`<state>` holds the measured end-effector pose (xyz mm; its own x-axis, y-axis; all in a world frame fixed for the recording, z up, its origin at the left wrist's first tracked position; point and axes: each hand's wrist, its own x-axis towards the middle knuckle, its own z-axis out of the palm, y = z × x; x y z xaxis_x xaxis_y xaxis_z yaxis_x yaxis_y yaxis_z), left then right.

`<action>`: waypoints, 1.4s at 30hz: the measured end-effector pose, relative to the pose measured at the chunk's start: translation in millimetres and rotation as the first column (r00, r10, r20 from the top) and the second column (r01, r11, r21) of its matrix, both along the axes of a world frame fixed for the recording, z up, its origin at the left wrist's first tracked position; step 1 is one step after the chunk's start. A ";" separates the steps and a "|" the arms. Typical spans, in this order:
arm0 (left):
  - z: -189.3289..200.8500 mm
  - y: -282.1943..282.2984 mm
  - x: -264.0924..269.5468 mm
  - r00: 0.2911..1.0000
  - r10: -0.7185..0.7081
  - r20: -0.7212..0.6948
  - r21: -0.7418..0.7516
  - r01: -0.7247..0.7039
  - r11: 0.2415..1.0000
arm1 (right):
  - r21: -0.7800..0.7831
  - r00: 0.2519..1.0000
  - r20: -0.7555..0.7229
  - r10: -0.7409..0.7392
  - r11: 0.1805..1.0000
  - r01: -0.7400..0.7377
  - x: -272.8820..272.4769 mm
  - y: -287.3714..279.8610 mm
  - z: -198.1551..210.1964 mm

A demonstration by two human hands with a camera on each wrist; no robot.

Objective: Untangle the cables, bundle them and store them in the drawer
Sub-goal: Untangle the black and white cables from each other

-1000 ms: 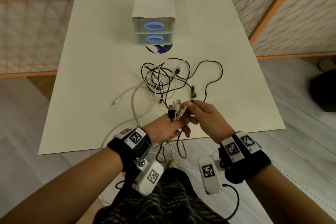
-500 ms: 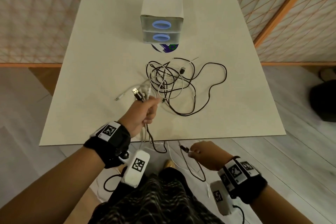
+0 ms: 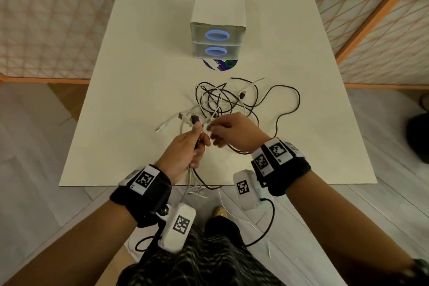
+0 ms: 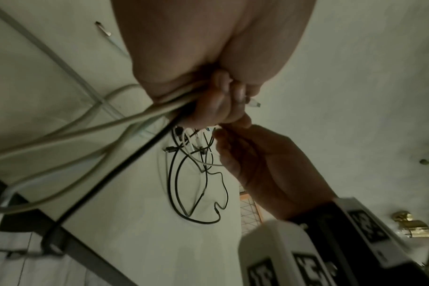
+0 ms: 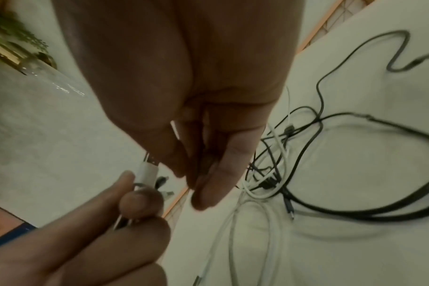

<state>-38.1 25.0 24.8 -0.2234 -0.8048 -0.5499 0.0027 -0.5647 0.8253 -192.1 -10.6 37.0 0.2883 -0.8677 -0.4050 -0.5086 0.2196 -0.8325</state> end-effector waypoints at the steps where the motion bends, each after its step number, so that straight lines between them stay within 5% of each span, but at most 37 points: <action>1: -1.0 0.0 1.0 1.000 0.017 -0.008 0.025 -0.017 1.000 | -0.039 0.997 0.009 -0.071 0.997 0.071 5.7 -5.3 -6.5; 5: -9.1 -4.5 4.5 1.000 0.024 -0.003 0.028 -0.024 0.999 | -0.184 0.941 -0.148 -0.303 0.944 0.275 4.9 -34.7 -41.1; 9: -13.4 -12.6 5.8 0.999 0.047 0.013 0.015 -0.047 0.999 | -0.149 0.900 -0.349 -0.262 0.963 0.223 -12.5 -44.5 -60.9; 16: -25.4 -33.2 -6.2 0.954 0.115 0.276 -0.218 -0.055 0.974 | -0.176 0.777 -0.606 -0.167 0.982 0.074 -11.8 -37.2 -78.2; 21: -38.8 -48.1 -9.3 0.872 0.112 0.476 -0.334 0.062 0.941 | -0.137 0.829 -0.552 -0.092 0.990 0.019 -33.2 -34.6 -77.3; 26: -50.0 -60.8 -21.6 0.656 0.018 0.754 -0.376 0.410 0.831 | -0.059 0.885 -0.464 -0.041 0.998 0.015 -55.8 -36.2 -60.8; 30: -47.4 -60.8 -43.3 0.560 -0.025 0.828 -0.369 0.577 0.729 | -0.041 0.910 -0.411 -0.055 0.998 0.041 -64.6 -31.6 -47.7; 39: -52.6 -55.5 -57.8 0.666 0.056 0.744 -0.512 0.515 0.687 | 0.139 0.961 -0.271 0.053 0.990 -0.015 -80.1 -27.3 -31.4; 42: -49.4 -55.3 -53.8 0.699 0.070 0.711 -0.573 0.519 0.634 | 0.117 0.977 -0.213 -0.035 0.991 0.061 -83.6 -31.0 -29.2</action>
